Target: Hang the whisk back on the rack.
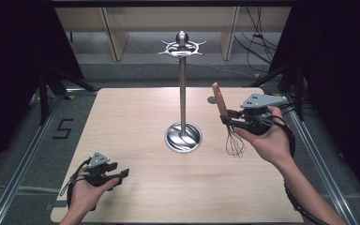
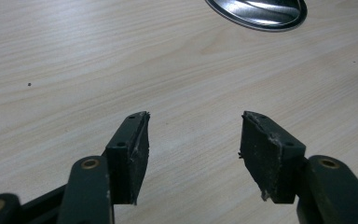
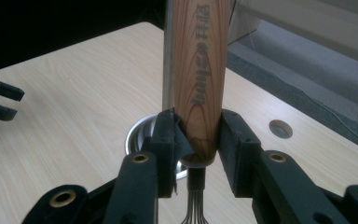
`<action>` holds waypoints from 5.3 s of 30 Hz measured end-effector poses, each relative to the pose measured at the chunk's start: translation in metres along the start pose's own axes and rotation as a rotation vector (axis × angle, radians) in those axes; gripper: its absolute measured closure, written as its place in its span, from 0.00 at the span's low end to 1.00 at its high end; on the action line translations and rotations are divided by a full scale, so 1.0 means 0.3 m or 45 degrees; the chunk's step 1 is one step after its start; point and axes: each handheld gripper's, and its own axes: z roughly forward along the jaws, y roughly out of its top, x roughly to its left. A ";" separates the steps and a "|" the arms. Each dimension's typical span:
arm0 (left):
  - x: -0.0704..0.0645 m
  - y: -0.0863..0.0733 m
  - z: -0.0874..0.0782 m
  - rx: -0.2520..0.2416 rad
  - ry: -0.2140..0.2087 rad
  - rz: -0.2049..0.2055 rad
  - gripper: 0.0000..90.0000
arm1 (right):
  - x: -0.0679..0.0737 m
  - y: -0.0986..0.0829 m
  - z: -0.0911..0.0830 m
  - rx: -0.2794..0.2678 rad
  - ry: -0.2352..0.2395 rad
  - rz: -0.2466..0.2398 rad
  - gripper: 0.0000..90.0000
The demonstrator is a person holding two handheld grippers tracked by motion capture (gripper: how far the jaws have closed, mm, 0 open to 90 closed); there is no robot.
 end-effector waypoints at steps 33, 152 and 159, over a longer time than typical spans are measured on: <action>0.000 -0.001 0.003 -0.016 -0.001 -0.002 0.46 | -0.015 0.084 -0.003 -0.214 0.006 0.057 0.77; 0.006 0.002 -0.004 -0.025 -0.002 -0.004 0.46 | -0.034 0.257 0.050 -0.198 0.102 0.056 0.77; 0.005 0.002 -0.004 -0.029 0.000 -0.008 0.46 | -0.031 0.262 0.058 -0.191 0.095 0.057 0.77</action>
